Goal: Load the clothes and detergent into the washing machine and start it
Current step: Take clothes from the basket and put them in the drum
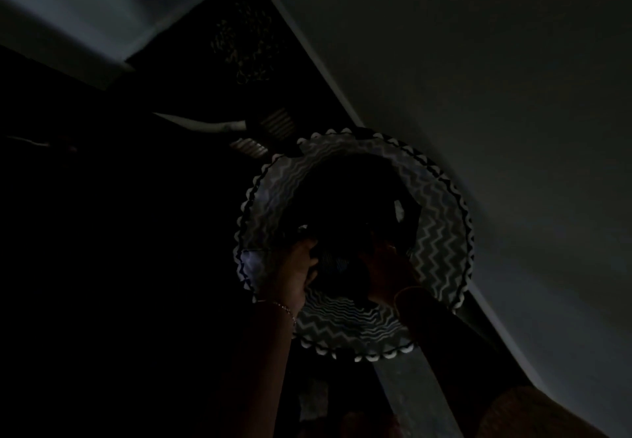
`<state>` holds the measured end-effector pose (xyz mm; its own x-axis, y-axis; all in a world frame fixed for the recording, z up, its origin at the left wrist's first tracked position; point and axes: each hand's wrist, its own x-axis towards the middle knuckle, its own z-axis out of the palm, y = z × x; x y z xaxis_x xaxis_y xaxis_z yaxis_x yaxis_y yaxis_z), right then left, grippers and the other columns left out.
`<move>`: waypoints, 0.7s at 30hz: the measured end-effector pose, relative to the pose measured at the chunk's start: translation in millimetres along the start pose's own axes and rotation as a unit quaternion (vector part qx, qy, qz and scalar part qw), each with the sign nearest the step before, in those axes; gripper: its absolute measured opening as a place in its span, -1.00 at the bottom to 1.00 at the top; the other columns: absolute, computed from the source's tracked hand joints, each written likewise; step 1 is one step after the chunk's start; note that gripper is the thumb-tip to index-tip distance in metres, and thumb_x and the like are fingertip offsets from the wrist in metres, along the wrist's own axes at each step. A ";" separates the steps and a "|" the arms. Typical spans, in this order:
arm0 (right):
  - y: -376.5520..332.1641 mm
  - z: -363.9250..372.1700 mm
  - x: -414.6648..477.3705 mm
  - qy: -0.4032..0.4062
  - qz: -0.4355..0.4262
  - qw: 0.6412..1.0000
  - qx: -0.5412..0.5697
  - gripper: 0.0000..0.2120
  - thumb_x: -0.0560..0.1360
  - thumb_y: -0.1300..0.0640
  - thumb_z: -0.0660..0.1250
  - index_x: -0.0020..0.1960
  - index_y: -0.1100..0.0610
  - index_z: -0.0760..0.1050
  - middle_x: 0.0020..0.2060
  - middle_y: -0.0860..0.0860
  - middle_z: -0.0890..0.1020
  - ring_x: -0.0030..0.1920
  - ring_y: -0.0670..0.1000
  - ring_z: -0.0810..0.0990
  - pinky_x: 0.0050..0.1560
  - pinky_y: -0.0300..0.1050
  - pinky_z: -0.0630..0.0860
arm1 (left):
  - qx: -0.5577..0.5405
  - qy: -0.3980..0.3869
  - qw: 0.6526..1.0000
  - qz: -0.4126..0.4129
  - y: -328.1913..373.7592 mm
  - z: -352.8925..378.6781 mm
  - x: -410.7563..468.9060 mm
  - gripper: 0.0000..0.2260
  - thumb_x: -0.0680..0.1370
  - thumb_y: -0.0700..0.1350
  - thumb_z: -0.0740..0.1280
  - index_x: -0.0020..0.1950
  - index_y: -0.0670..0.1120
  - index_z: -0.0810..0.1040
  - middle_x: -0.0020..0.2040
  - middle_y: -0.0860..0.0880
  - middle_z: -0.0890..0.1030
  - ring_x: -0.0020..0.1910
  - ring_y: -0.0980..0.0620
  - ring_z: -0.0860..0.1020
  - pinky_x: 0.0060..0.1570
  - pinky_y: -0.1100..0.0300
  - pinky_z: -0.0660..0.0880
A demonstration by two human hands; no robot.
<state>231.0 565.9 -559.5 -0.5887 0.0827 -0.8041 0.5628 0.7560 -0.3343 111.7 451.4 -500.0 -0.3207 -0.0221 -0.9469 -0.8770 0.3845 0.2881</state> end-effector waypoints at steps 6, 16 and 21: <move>-20.7 -0.9 18.4 -0.033 0.057 0.982 0.176 -0.27 0.51 0.06 0.35 0.55 0.13 0.07 0.50 0.15 0.22 0.48 0.19 0.20 0.46 0.06 0.19 | 0.004 -0.006 1.000 -0.003 1.5 -2.1 -4.8 -0.78 0.63 -0.08 0.18 0.25 -0.04 0.49 0.35 -0.05 0.46 0.18 -0.04 0.48 -0.12 0.21 0.43; -72.6 -47.5 -39.0 0.137 0.206 0.678 0.692 -0.89 0.44 0.43 0.35 -0.05 0.38 0.59 0.05 0.30 0.61 -0.10 0.19 0.61 0.09 0.06 0.52 | -0.090 -0.048 0.995 0.006 19.4 1.0 -57.0 -0.81 0.63 -0.09 0.14 -0.11 0.01 0.51 -0.23 0.03 0.64 -0.43 0.20 0.51 -0.44 0.38 0.40; -99.9 -79.2 -97.6 0.026 0.144 0.611 0.778 -0.91 0.55 0.23 0.26 -0.04 0.15 0.55 -0.19 0.07 0.62 -0.22 0.01 0.59 -0.30 -0.17 0.53 | -0.156 -0.072 0.985 -0.009 34.1 -2.1 -117.0 -0.77 0.62 -0.13 0.13 -0.11 -0.17 0.53 -0.31 -0.09 0.63 -0.50 0.08 0.61 -0.53 0.34 0.49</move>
<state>186.3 533.8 -408.6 -0.3297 0.1181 -0.9367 0.4940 -0.8239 -0.2778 118.6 465.1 -379.1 -0.2688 0.1136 -0.9565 -0.9569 0.0819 0.2787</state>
